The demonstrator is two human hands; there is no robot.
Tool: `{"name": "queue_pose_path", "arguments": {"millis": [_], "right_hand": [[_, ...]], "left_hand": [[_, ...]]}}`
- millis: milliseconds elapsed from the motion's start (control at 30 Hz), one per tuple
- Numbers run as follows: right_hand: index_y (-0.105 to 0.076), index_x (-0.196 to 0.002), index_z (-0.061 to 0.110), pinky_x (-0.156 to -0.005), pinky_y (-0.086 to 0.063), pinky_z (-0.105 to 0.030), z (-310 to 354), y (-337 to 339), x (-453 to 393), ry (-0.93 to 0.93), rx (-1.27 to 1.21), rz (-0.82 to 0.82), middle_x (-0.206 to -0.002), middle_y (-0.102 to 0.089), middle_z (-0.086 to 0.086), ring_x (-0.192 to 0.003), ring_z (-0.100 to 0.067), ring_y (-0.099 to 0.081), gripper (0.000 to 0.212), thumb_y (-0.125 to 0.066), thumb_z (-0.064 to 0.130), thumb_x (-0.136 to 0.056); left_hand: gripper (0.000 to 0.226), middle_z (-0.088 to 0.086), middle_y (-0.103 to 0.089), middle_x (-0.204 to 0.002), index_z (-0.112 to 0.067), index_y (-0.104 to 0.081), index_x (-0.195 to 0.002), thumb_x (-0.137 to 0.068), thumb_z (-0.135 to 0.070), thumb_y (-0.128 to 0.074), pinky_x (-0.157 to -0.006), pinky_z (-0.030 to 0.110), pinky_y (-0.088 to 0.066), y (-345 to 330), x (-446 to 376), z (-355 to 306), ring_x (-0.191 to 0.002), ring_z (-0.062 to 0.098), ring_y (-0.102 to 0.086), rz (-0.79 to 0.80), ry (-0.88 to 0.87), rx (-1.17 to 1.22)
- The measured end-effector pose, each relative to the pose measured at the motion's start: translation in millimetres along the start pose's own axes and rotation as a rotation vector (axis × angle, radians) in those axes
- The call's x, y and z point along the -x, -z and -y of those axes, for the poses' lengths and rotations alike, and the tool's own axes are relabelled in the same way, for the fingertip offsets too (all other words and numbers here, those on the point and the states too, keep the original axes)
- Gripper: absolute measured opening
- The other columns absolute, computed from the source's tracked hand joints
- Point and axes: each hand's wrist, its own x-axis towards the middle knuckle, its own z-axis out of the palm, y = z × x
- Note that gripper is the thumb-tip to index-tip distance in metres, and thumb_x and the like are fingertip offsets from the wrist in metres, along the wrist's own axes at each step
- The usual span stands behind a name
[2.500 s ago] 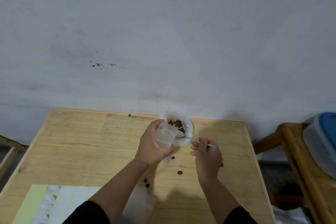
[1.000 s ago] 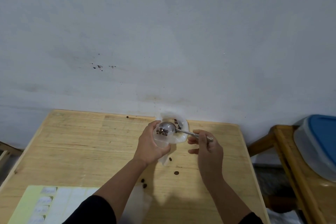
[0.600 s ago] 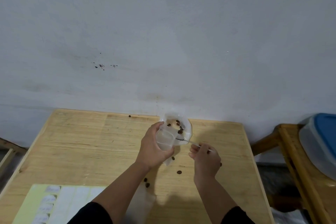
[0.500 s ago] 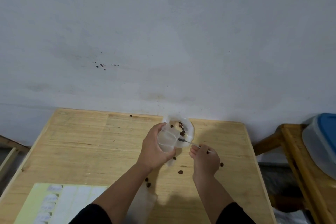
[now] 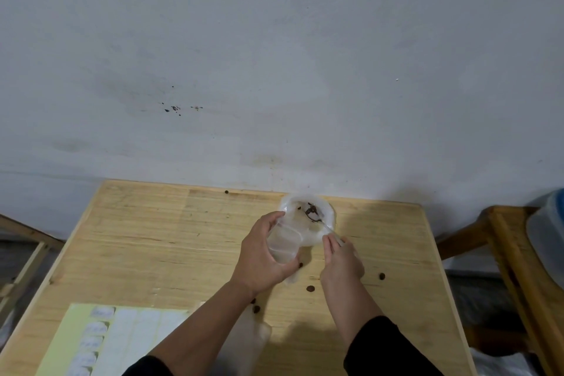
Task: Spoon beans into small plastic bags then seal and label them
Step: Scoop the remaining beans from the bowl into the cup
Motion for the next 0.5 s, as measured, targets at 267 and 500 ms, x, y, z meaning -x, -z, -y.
{"name": "queue_pose_path", "arguments": {"millis": [267,500], "right_hand": [[-0.057,-0.088,0.003,-0.083,-0.051,-0.032,-2,8,-5,0.132,0.006,0.091,-0.099,-0.064,-0.023,-0.09,-0.026,-0.066,0.023,-0.039,0.01,-0.099],[-0.06,-0.086,0.004,-0.064,-0.058,-0.026,14,18,0,0.225,0.094,0.13,-0.072,-0.067,-0.014,-0.068,-0.021,-0.068,0.026,-0.039,0.013,-0.1]], "left_hand": [[0.088,-0.02,-0.047,-0.127,-0.033,-0.038,-0.132,-0.053,-0.058,-0.068,-0.085,-0.002,-0.03,-1,-3,-1,-0.112,-0.015,-0.039,0.008,0.045,-0.036],[0.083,-0.024,-0.041,-0.126,-0.035,-0.035,-0.133,-0.063,-0.035,-0.08,-0.083,0.002,-0.029,-5,-9,2,-0.118,-0.007,-0.037,-0.007,0.065,-0.051]]}}
